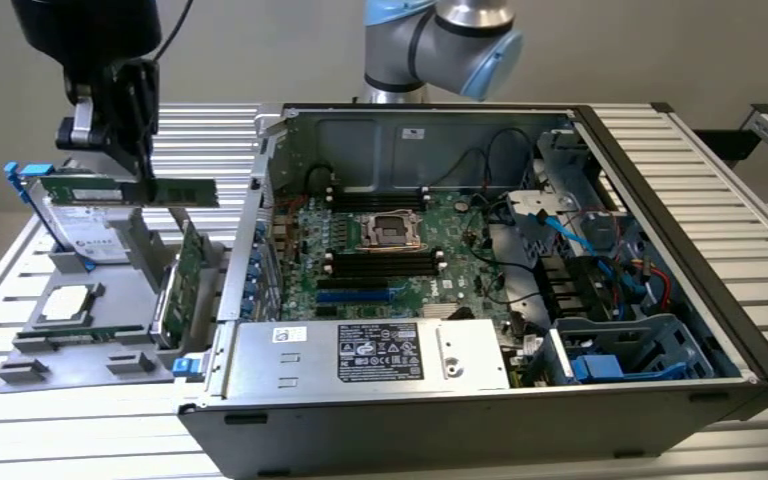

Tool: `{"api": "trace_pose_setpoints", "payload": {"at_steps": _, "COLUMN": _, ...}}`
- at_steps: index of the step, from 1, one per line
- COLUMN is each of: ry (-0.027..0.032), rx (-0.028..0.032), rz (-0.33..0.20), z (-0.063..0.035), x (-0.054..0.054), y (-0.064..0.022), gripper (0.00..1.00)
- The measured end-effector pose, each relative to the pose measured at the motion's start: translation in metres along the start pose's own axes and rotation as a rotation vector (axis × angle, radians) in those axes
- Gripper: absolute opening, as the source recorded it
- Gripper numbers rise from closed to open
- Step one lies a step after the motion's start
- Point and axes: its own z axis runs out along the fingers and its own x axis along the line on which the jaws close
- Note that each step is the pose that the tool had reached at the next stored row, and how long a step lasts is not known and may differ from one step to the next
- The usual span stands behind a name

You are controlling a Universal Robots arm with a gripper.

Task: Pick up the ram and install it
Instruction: 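Pick up the ram and move it above insertion slot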

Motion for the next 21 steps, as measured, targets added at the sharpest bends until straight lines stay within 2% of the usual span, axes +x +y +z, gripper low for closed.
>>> {"api": "trace_pose_setpoints", "payload": {"at_steps": 7, "ry": 0.0001, "rx": 0.0000, "rz": 0.000, "z": -0.0101, "x": -0.001, "y": -0.0333, "gripper": 0.14}}
{"api": "trace_pose_setpoints", "payload": {"at_steps": 9, "ry": 0.0000, "rx": 0.0000, "rz": 0.000, "z": -0.0128, "x": -0.002, "y": -0.0455, "gripper": 0.14}}
{"api": "trace_pose_setpoints", "payload": {"at_steps": 21, "ry": -0.0001, "rx": 0.0000, "rz": 0.000, "z": -0.0220, "x": -0.004, "y": -0.0993, "gripper": 0.14}}
